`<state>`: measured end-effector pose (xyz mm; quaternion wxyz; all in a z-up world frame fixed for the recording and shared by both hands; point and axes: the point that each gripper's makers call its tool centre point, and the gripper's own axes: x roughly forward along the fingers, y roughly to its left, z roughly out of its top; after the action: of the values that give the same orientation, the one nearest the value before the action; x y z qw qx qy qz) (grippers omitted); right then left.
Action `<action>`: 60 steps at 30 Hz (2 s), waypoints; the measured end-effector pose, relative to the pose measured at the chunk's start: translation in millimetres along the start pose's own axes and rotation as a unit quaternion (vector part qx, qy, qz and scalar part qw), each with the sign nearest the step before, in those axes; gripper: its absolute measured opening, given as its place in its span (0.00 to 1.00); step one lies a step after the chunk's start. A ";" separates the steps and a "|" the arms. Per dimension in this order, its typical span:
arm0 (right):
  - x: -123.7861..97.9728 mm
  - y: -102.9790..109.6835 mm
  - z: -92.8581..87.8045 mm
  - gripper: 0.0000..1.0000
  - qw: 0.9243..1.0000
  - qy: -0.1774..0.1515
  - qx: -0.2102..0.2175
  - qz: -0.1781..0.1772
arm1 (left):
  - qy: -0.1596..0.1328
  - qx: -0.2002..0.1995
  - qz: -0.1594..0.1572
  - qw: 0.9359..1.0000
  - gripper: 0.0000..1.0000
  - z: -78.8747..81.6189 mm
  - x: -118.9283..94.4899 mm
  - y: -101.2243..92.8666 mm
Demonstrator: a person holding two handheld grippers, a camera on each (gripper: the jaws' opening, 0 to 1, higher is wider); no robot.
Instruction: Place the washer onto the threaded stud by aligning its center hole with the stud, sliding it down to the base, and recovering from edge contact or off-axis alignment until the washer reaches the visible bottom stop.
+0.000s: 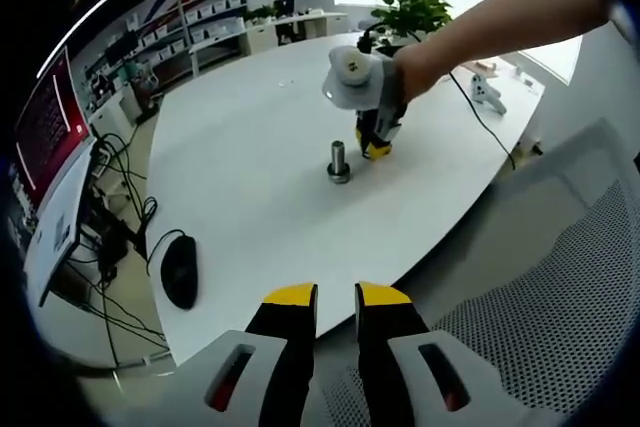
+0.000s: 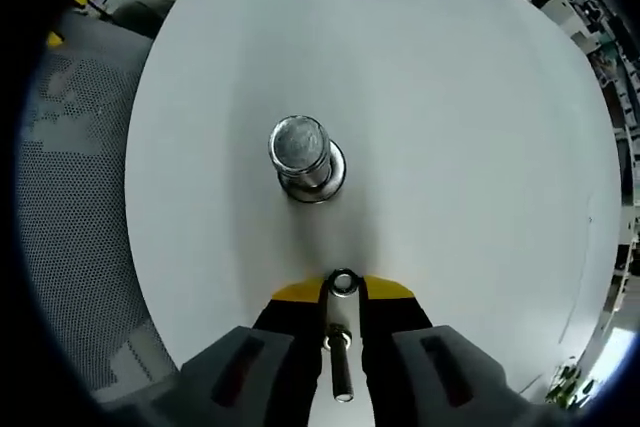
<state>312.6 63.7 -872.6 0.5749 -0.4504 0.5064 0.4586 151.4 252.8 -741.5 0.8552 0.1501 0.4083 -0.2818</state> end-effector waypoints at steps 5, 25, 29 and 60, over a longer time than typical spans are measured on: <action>-1.3 1.3 -0.7 0.15 1.000 -0.015 0.004 -0.002 | 0.000 -0.004 0.004 1.000 0.13 -0.6 -0.7 1.2; -24.6 -10.8 7.6 0.14 0.991 -0.106 0.077 -0.022 | -0.004 -0.010 0.001 1.000 0.13 0.3 -1.1 0.8; -39.6 -15.3 14.4 0.14 0.988 -0.120 0.089 -0.023 | 0.000 -0.006 0.002 1.000 0.13 -1.5 -0.4 0.1; -79.6 2.0 -28.0 0.14 0.991 -0.114 0.064 -0.011 | -0.015 -0.009 0.001 1.000 0.13 4.5 -2.4 1.1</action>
<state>300.6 30.8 -795.7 0.6614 -0.3630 0.4607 0.4675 153.6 252.4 -736.8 0.8625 0.1388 0.3981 -0.2799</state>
